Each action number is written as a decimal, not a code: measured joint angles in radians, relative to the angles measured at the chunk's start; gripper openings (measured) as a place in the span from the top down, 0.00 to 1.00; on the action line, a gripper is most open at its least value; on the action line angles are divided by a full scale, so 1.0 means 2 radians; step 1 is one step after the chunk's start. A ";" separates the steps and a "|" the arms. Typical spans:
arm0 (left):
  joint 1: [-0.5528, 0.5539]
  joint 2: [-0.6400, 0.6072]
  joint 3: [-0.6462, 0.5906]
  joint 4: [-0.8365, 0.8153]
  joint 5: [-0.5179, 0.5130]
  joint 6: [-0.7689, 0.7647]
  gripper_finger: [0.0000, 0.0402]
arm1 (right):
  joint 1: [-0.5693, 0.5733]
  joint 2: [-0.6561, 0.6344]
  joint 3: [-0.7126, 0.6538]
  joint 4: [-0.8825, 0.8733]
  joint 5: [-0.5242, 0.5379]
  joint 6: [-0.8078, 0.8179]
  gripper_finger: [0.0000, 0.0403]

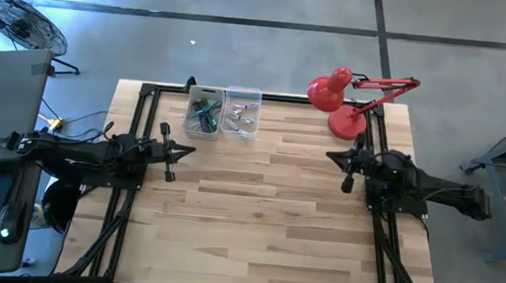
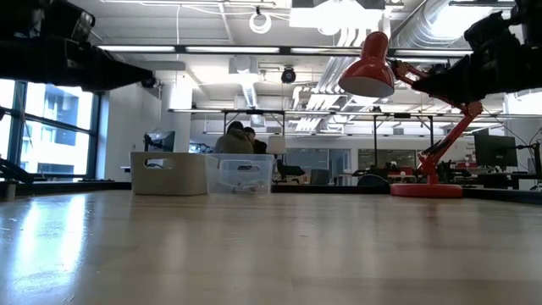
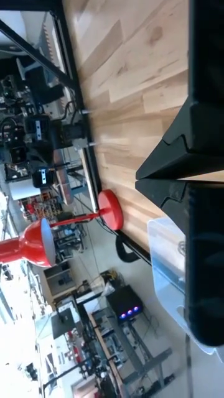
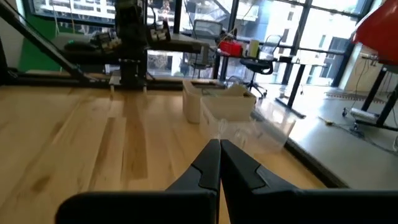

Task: Pick & Place USB Port
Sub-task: Return to Home Position

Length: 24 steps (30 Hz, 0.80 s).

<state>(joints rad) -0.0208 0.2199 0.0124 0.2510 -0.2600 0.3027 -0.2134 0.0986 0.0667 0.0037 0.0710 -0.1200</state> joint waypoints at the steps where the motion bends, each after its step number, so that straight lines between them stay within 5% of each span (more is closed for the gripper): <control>1: 0.000 0.000 0.000 -0.001 -0.001 -0.003 1.00 | 0.000 0.000 -0.004 0.000 0.000 0.002 1.00; 15: 0.000 0.000 0.000 -0.018 -0.007 -0.015 1.00 | 0.000 0.010 -0.028 0.020 -0.109 0.008 1.00; 24: 0.000 0.000 0.000 -0.021 0.001 -0.023 1.00 | 0.017 0.023 -0.028 0.021 -0.121 0.016 1.00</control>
<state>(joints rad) -0.0204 0.2199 0.0116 0.2097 -0.2584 0.2565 -0.1790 0.1452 0.0097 0.0465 -0.1718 -0.0872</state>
